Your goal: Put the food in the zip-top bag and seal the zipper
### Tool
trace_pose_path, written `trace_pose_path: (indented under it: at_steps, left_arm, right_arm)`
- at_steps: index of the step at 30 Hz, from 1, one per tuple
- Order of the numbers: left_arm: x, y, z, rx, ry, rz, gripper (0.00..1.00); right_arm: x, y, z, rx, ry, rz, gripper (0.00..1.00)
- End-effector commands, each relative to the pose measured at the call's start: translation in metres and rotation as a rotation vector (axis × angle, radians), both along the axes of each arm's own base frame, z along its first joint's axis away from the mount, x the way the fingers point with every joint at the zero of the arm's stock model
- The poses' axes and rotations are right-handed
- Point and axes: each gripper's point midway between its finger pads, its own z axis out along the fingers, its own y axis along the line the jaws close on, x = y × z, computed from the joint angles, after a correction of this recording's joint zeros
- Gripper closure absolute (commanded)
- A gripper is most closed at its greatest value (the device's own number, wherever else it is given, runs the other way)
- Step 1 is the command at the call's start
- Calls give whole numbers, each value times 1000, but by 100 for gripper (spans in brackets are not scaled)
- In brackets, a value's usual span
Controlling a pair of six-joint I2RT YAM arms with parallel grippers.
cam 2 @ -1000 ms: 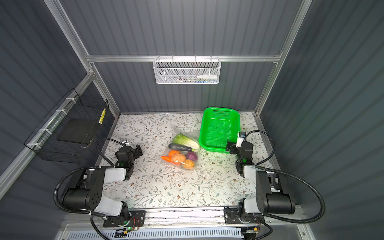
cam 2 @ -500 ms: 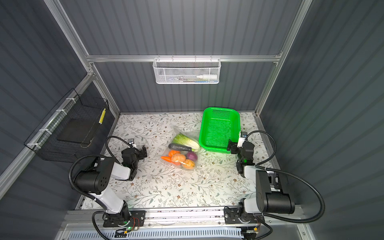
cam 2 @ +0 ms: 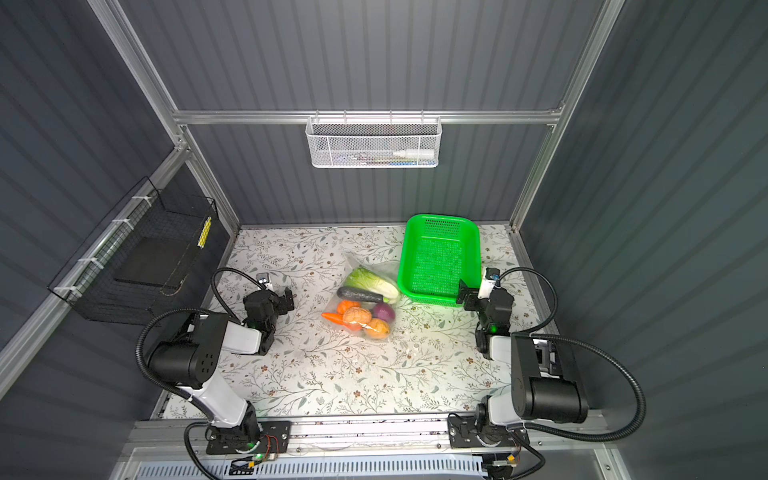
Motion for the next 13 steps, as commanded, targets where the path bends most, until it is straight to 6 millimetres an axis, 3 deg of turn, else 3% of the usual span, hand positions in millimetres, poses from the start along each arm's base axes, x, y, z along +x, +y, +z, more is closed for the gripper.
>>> trace_pose_path:
  at_steps: [1,13]
  left_arm:
    - [3,0,2,10,-4,10,0]
    - [3,0,2,9,-5,8,0]
  right_arm:
    - [0,0,0,-6,-9,-2,1]
    - [0,-1,0,-8,-7,-6,1]
